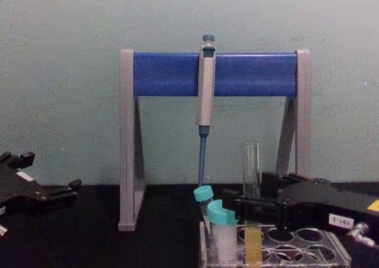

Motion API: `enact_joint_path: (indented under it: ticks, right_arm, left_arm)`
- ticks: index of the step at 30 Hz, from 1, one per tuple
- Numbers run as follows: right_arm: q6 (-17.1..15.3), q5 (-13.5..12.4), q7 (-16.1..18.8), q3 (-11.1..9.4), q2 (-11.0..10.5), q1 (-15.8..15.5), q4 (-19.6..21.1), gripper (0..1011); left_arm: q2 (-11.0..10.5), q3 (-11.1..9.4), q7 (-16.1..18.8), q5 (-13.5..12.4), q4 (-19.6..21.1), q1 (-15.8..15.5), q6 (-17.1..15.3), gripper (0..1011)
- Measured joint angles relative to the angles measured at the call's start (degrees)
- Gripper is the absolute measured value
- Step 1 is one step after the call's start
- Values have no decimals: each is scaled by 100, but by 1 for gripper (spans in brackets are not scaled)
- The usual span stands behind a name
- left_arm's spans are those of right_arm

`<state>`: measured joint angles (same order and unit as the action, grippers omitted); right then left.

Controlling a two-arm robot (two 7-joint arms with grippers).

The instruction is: Pick up the test tube from the test tube rack, shake it, then place it back into the test tube rack.

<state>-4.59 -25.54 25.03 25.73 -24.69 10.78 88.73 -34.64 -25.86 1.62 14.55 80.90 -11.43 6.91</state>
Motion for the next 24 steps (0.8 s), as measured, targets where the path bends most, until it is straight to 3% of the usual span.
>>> enact_joint_path:
  ticks: [7,11,16,24]
  right_arm:
    - [0,-2,0,-1,-6,-5,10,1000]
    - [0,-5,0,-3,-7,-7,15,928]
    - [1,-8,0,-5,-9,-9,19,817]
    - [1,-13,0,-6,-14,-13,23,546]
  left_arm:
    - [0,0,0,0,0,0,0,1001]
    - [0,0,0,0,0,0,0,1001]
    - [0,0,0,0,0,0,0,1001]
    - [0,0,0,0,0,0,0,1001]
